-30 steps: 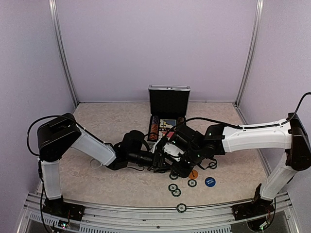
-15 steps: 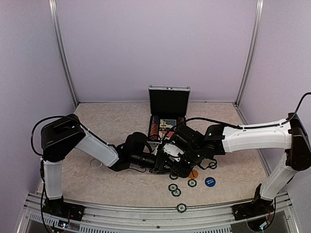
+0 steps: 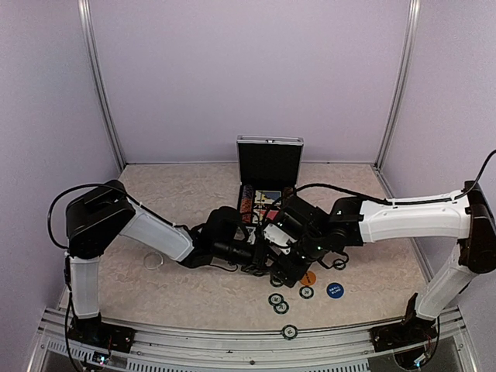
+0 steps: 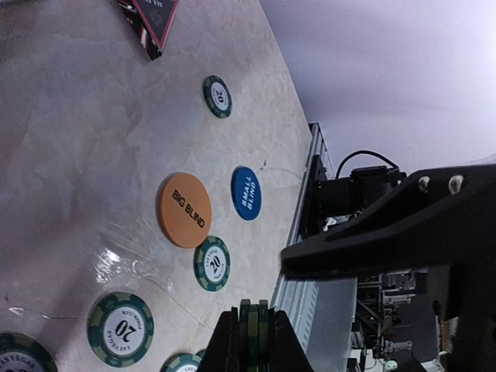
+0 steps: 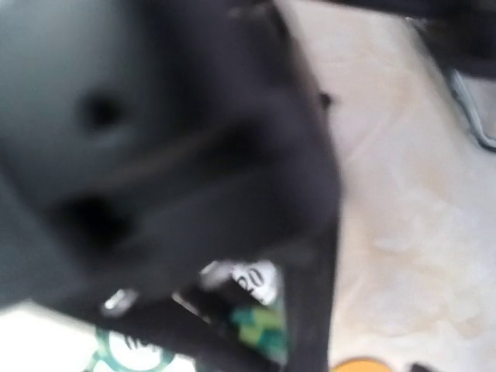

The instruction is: Pack up texas hold em set

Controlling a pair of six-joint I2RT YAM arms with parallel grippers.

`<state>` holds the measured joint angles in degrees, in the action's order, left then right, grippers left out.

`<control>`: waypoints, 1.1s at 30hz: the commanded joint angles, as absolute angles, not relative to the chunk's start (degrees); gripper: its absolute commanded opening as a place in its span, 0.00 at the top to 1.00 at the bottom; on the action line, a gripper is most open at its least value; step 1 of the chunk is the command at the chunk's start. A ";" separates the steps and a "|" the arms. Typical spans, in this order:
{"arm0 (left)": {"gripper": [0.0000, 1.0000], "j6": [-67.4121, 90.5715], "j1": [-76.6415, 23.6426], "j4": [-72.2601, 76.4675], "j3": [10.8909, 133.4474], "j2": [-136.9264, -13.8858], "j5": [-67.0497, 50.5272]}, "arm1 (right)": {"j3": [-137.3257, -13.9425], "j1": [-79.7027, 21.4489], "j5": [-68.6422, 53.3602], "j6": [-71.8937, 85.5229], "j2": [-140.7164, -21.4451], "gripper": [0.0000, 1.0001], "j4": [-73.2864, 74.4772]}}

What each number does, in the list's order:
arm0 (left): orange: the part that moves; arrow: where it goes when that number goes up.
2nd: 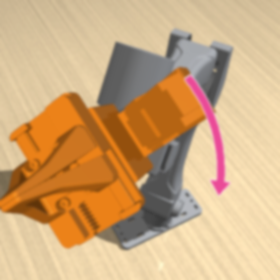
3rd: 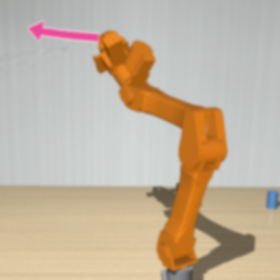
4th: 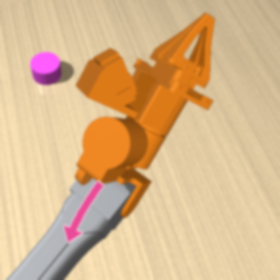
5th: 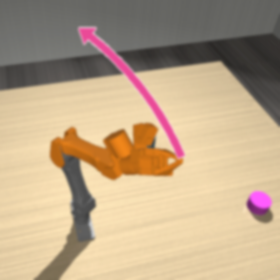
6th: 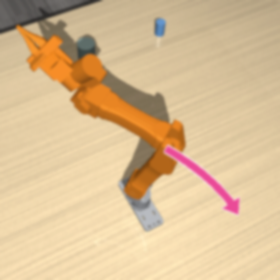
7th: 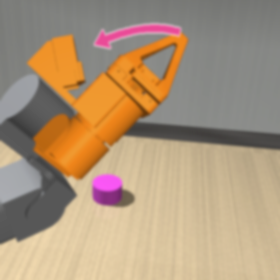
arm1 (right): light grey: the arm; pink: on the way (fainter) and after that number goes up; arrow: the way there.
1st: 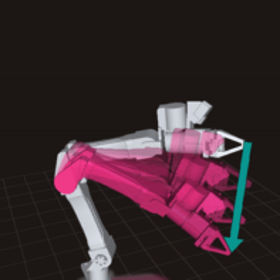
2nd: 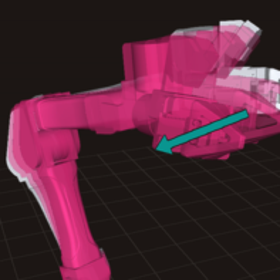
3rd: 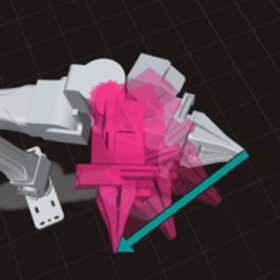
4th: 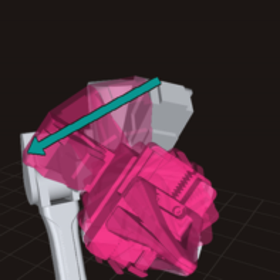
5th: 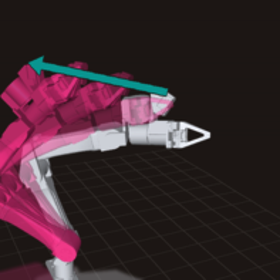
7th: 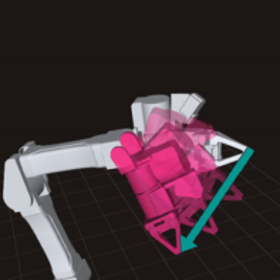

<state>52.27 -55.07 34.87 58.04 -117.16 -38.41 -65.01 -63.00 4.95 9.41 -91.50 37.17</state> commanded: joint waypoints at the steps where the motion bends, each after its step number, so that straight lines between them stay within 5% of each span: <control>1: 1.00 44.35 -54.36 23.71 63.28 -114.08 -33.06 | -65.77 -63.23 7.91 11.15 -85.01 0.04 38.48; 21: 1.00 0.72 -49.31 -10.01 103.64 -123.94 -16.96 | -55.74 -60.19 16.60 17.49 -67.69 0.00 36.34; 33: 1.00 -19.89 -48.41 -11.97 109.45 -130.39 -16.05 | -53.67 -59.32 16.17 20.68 -58.27 0.00 36.01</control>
<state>-9.78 -49.19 -11.11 105.60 -129.03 -15.57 -54.81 -59.81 15.77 19.05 -59.07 36.47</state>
